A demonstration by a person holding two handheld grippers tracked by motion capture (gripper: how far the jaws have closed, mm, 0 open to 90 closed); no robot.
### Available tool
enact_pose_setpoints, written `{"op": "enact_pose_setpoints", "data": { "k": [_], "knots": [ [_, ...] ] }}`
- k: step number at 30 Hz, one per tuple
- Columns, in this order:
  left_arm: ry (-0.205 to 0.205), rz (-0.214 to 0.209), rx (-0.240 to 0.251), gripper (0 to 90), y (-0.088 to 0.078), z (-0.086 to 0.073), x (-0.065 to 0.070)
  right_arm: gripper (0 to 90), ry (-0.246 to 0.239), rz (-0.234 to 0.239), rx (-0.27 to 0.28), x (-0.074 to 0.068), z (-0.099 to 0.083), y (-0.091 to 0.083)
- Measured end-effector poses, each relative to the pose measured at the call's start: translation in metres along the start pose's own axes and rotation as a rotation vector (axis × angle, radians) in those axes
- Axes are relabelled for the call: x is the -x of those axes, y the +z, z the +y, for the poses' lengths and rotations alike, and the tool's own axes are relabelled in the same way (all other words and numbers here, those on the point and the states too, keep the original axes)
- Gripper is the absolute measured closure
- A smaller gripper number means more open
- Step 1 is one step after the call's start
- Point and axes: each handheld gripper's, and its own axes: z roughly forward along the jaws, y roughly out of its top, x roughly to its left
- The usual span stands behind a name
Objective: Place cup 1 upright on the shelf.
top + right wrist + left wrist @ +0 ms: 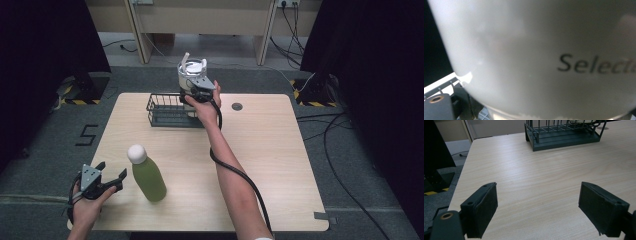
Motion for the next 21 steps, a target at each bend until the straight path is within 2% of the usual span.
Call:
{"op": "enact_pose_setpoints", "data": {
  "k": [7,21],
  "knots": [
    [-0.001,0.0,-0.001,14.8,0.0002,-0.0002,0.0001,9.6,-0.003,-0.001,-0.015,-0.0006,-0.0051,0.0029],
    [0.002,-0.002,-0.002,14.8,-0.0003,-0.0001,0.0002,8.9,-0.004,0.001,-0.001,-0.0018,-0.0074,0.0039]
  ]
}}
